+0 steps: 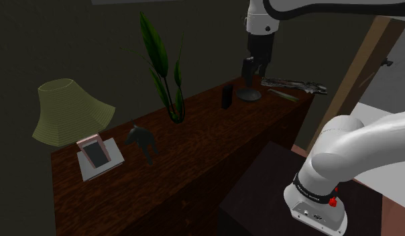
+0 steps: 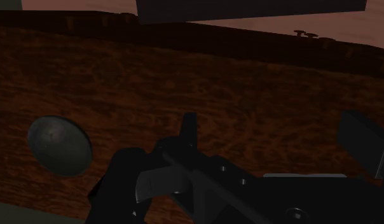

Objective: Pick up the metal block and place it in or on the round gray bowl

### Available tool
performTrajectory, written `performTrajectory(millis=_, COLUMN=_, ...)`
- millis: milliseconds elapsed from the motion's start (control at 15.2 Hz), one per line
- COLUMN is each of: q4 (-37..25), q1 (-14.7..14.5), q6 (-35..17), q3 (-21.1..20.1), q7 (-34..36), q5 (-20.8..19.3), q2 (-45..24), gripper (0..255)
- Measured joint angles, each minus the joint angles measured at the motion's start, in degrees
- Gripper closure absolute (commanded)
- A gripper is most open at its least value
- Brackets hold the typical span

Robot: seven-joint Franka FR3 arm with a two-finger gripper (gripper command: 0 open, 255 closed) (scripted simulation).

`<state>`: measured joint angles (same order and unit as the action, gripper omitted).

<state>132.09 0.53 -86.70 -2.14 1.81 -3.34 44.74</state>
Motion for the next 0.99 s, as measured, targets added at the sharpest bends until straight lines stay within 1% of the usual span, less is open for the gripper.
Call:
performTrajectory(millis=66, q4=0.0, q1=0.0, q6=0.0, q3=0.0, q7=0.0, q5=0.0, q2=0.0, gripper=0)
performTrajectory(millis=198, q4=0.1, q1=0.6, q6=-2.0, q3=0.1, q7=1.2, q5=0.1, q2=-2.0, gripper=0)
performTrajectory(millis=660, q4=-2.0, q1=4.3, q6=-12.2, q3=1.8, q7=6.6, q5=-0.3, q2=-14.1, gripper=0)
performTrajectory(millis=990, q4=-5.7, q1=6.7, q6=-18.3, q3=3.1, q7=10.5, q5=-0.2, q2=-23.7, gripper=0)
